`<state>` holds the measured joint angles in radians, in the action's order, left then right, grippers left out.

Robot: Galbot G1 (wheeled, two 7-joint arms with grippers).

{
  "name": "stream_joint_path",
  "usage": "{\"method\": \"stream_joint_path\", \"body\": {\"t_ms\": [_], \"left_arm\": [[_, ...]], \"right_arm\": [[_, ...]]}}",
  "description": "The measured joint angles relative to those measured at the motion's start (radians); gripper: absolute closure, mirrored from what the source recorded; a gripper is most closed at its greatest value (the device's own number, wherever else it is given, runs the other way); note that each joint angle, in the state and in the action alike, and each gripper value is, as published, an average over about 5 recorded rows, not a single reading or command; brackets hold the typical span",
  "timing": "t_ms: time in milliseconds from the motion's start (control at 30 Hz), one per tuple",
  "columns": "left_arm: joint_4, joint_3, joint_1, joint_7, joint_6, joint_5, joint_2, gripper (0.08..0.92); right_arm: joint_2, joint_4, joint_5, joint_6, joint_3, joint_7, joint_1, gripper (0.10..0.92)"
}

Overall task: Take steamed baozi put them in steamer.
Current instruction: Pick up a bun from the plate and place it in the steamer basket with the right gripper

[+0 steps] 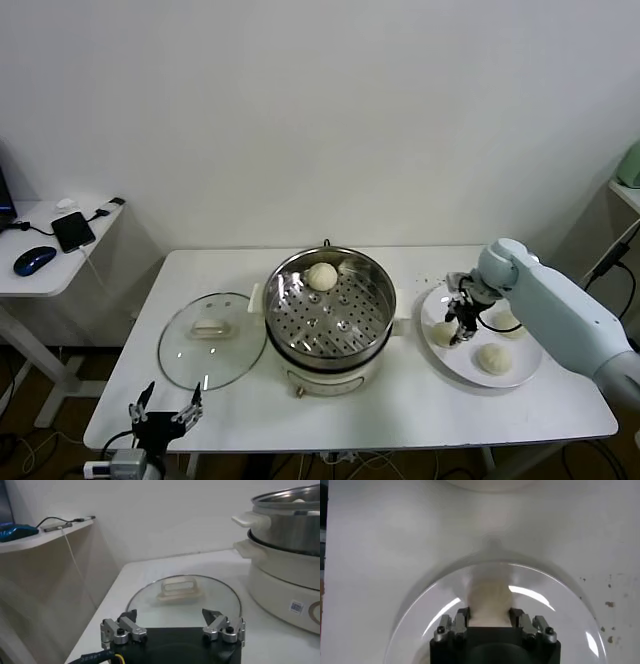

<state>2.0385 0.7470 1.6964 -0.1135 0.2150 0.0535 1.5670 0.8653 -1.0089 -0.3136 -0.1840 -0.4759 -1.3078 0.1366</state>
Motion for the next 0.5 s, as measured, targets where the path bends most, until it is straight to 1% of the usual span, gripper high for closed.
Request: {"method": "stream_joint_path", "body": {"t_ms": [233, 500], "left_arm": [[-0.003, -0.005, -0.015, -0.003, 0.001, 0.007, 0.005, 0.177], [0.002, -0.001, -0.037, -0.003, 0.002, 0.008, 0.005, 0.177]], "right_arm": [[-0.051, -0.053, 0.086, -0.028, -0.081, -0.021, -0.116, 0.482], [-0.081, -0.167, 0.283, -0.098, -0.287, -0.041, -0.369, 0.482]]}}
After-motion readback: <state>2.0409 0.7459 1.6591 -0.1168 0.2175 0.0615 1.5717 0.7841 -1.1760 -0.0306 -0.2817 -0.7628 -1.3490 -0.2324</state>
